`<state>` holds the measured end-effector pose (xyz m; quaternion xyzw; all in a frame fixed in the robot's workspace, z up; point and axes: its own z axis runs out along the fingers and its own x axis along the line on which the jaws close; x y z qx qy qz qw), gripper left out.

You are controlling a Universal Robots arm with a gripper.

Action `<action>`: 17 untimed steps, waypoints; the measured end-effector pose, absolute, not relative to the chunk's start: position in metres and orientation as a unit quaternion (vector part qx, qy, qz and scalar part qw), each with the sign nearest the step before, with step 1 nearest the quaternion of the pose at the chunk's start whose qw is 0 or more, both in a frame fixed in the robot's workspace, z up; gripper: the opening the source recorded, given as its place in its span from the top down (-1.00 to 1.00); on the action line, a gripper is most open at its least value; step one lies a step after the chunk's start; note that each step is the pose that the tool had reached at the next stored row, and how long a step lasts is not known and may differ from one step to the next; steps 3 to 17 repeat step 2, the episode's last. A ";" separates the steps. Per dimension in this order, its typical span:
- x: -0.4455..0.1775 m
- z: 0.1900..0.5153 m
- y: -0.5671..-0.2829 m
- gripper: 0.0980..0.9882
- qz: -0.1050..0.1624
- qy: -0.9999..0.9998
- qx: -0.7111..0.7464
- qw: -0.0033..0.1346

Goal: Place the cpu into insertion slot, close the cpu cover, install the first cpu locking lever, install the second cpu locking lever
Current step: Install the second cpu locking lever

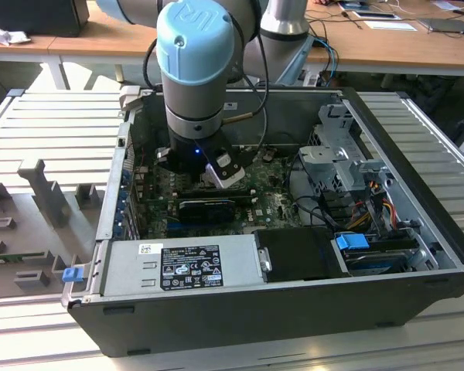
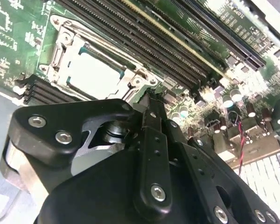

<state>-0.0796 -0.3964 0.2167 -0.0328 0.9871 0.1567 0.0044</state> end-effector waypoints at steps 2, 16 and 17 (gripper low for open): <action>-0.080 0.217 -0.396 0.98 0.157 0.987 -0.033 0.004; -0.080 0.217 -0.396 0.98 0.157 0.987 -0.033 0.004; -0.080 0.217 -0.396 0.98 0.157 0.987 -0.033 0.004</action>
